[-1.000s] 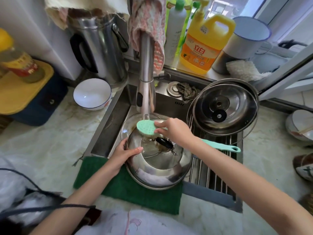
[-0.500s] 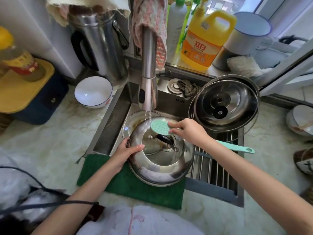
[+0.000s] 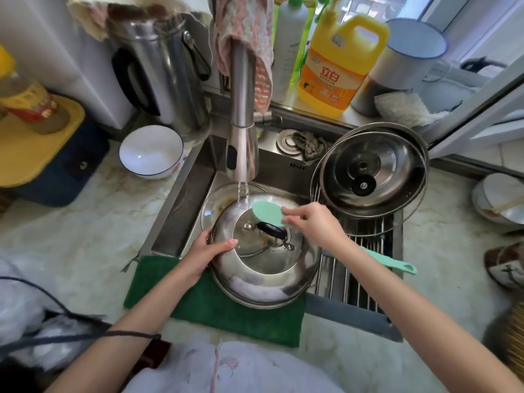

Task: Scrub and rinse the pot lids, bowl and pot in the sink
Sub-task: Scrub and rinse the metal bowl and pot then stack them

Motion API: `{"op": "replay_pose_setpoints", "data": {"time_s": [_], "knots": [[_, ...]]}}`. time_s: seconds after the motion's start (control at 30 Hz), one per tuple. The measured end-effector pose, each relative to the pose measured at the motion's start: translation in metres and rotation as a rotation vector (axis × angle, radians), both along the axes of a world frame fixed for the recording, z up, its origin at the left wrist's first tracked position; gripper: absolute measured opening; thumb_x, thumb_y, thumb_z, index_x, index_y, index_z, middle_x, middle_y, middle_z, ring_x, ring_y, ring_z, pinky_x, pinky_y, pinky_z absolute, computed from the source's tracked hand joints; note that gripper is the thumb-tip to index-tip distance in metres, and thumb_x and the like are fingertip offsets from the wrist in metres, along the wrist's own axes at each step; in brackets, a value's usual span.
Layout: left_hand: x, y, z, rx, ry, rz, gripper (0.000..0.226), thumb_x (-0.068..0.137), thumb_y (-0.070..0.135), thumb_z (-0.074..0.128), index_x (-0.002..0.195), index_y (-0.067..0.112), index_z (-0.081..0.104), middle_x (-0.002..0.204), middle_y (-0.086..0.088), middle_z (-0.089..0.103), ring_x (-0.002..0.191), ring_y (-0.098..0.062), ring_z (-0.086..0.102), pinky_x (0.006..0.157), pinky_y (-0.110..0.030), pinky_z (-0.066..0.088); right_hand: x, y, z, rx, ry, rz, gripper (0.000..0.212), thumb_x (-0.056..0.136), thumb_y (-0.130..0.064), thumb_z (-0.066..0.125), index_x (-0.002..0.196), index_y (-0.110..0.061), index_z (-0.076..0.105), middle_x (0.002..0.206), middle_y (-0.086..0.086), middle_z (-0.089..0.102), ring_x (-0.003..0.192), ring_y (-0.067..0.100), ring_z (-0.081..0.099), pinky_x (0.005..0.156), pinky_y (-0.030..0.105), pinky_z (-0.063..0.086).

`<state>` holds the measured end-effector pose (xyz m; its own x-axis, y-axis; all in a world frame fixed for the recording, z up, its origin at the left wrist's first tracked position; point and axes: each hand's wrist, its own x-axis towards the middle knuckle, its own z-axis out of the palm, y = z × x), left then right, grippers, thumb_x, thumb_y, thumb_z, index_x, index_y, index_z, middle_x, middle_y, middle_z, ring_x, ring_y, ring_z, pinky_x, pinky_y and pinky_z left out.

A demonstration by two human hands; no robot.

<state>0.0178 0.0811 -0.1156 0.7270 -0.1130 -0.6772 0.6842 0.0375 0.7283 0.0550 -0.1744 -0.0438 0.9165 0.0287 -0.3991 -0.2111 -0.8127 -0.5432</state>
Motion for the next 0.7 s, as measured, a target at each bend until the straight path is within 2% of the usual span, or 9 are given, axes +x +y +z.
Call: {"op": "replay_pose_setpoints", "data": {"time_s": [0.07, 0.23, 0.3, 0.37, 0.43, 0.5, 0.53, 0.63, 0.7], "knots": [[0.000, 0.001, 0.002, 0.014, 0.002, -0.011, 0.118, 0.034, 0.049, 0.093, 0.137, 0.014, 0.045, 0.121, -0.005, 0.065, 0.107, -0.021, 0.064, 0.098, -0.039, 0.049, 0.010, -0.004, 0.002, -0.096, -0.090, -0.149, 0.033, 0.088, -0.040, 0.063, 0.119, -0.029, 0.067, 0.109, -0.005, 0.071, 0.098, 0.017, 0.066, 0.077, 0.032, 0.049], [0.000, 0.000, 0.004, 0.026, 0.004, -0.016, 0.125, 0.029, 0.054, 0.093, 0.138, 0.015, 0.044, 0.124, -0.006, 0.063, 0.109, -0.022, 0.063, 0.098, -0.041, 0.049, 0.013, 0.012, -0.004, 0.116, 0.085, 0.006, 0.032, 0.083, -0.036, 0.071, 0.111, -0.023, 0.071, 0.113, -0.010, 0.069, 0.096, 0.004, 0.063, 0.085, 0.029, 0.049], [0.000, -0.002, 0.010, 0.046, -0.018, -0.028, 0.123, 0.032, 0.055, 0.092, 0.138, 0.016, 0.044, 0.127, -0.006, 0.061, 0.109, -0.021, 0.062, 0.096, -0.039, 0.050, 0.032, 0.013, -0.001, -0.002, -0.004, -0.109, 0.031, 0.085, -0.038, 0.068, 0.112, -0.023, 0.071, 0.112, -0.006, 0.071, 0.096, 0.010, 0.064, 0.082, 0.031, 0.049], [0.002, -0.008, 0.021, 0.077, -0.044, -0.054, 0.111, 0.048, 0.047, 0.090, 0.142, 0.016, 0.038, 0.132, -0.004, 0.057, 0.113, -0.020, 0.059, 0.095, -0.036, 0.050, 0.049, 0.021, 0.005, -0.136, -0.090, -0.185, 0.031, 0.089, -0.039, 0.062, 0.112, -0.021, 0.070, 0.111, 0.000, 0.071, 0.103, 0.020, 0.064, 0.082, 0.033, 0.050], [0.007, -0.015, 0.024, 0.105, -0.075, -0.065, 0.090, 0.067, 0.029, 0.084, 0.142, 0.015, 0.037, 0.132, -0.003, 0.055, 0.113, -0.019, 0.057, 0.092, -0.031, 0.049, 0.050, 0.043, 0.013, -0.091, -0.069, -0.005, 0.029, 0.088, -0.042, 0.062, 0.109, -0.023, 0.072, 0.108, 0.000, 0.072, 0.098, 0.018, 0.065, 0.081, 0.033, 0.051], [0.010, -0.021, 0.028, 0.141, -0.124, -0.052, 0.074, 0.071, 0.018, 0.081, 0.135, 0.013, 0.044, 0.129, -0.006, 0.057, 0.108, -0.017, 0.058, 0.087, -0.026, 0.047, 0.042, 0.064, 0.021, -0.058, -0.011, 0.271, 0.029, 0.084, -0.046, 0.065, 0.108, -0.031, 0.072, 0.110, -0.009, 0.071, 0.094, 0.011, 0.065, 0.078, 0.032, 0.052], [0.011, -0.023, 0.030, 0.153, -0.150, -0.042, 0.073, 0.070, 0.017, 0.082, 0.133, 0.011, 0.045, 0.130, -0.006, 0.057, 0.108, -0.017, 0.057, 0.088, -0.025, 0.046, 0.043, 0.067, 0.026, -0.093, -0.011, 0.330, 0.029, 0.084, -0.047, 0.065, 0.108, -0.032, 0.072, 0.109, -0.011, 0.071, 0.092, 0.010, 0.064, 0.075, 0.030, 0.050], [0.013, -0.028, 0.033, 0.150, -0.189, -0.036, 0.089, 0.069, 0.023, 0.083, 0.143, 0.015, 0.034, 0.132, 0.003, 0.050, 0.114, -0.016, 0.052, 0.094, -0.029, 0.045, 0.071, 0.059, 0.038, -0.279, -0.066, 0.139, 0.028, 0.089, -0.040, 0.061, 0.105, -0.020, 0.073, 0.102, 0.001, 0.072, 0.089, 0.020, 0.064, 0.068, 0.028, 0.042], [0.012, -0.030, 0.037, 0.162, -0.224, -0.043, 0.091, 0.070, 0.022, 0.083, 0.145, 0.016, 0.032, 0.125, 0.009, 0.046, 0.114, -0.012, 0.048, 0.093, -0.027, 0.042, 0.078, 0.057, 0.041, -0.398, -0.108, 0.146, 0.031, 0.091, -0.039, 0.059, 0.105, -0.013, 0.070, 0.102, 0.007, 0.069, 0.093, 0.027, 0.063, 0.069, 0.029, 0.041]]}}
